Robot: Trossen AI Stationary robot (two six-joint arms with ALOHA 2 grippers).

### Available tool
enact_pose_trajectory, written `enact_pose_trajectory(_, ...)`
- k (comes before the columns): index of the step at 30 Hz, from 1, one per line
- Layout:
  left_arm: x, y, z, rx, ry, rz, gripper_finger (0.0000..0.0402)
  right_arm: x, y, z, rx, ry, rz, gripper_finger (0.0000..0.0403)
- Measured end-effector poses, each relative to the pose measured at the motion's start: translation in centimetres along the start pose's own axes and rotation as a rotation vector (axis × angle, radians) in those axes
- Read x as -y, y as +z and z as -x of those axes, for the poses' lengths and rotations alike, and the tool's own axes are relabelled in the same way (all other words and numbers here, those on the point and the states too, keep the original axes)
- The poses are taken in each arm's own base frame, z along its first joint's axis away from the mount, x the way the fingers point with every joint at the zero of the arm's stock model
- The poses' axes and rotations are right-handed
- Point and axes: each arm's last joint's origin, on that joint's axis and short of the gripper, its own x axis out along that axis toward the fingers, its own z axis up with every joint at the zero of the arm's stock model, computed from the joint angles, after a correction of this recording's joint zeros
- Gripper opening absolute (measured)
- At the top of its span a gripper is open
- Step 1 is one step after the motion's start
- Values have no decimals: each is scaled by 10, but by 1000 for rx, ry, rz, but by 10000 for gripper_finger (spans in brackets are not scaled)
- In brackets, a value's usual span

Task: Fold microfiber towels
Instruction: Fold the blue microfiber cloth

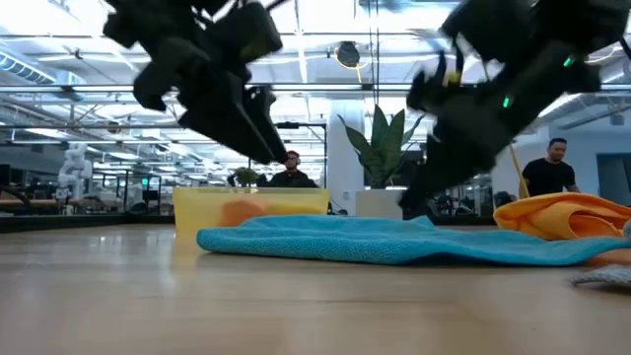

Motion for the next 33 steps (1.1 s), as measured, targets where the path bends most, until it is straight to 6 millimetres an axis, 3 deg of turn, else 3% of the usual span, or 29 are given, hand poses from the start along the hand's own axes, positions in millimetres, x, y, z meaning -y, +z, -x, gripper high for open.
enact_pose_trajectory(3, 0, -14, -5, 29, -150, 62, 208, 11, -4, -13, -87, 36, -36, 71)
enact_pose_trajectory(5, 5, -22, -7, 53, -221, 71, 194, 9, -7, -16, -162, 184, -21, 65)
enact_pose_trajectory(8, 14, -32, -8, 30, -209, 49, 170, -7, -15, -9, -292, 491, 37, 57)
enact_pose_trajectory(10, 15, -28, -6, 47, -111, 38, 155, -18, -18, -2, -297, 574, 112, 53)
enact_pose_trajectory(12, 11, -23, -5, 82, 62, 60, 143, -26, -16, 4, -194, 544, 217, 49)
enact_pose_trajectory(14, 3, -24, -7, 77, 213, 106, 132, -37, -3, 8, 42, 443, 279, 45)
enact_pose_trajectory(17, -11, -22, -13, 140, 176, 152, 120, -44, 6, 13, 220, 338, 248, 40)
enact_pose_trajectory(20, -23, -25, -29, 203, 53, 175, 109, -43, 3, 10, 177, 368, 258, 36)
enact_pose_trajectory(28, -35, -47, -88, 209, 69, 188, 99, -52, -6, 16, 128, 440, 305, 36)
enact_pose_trajectory(31, -37, -45, -97, 160, 137, 182, 97, -57, -12, 22, 99, 454, 326, 36)
enact_pose_trajectory(33, -39, -45, -97, 83, 273, 186, 85, -61, -14, 31, 85, 473, 335, 36)
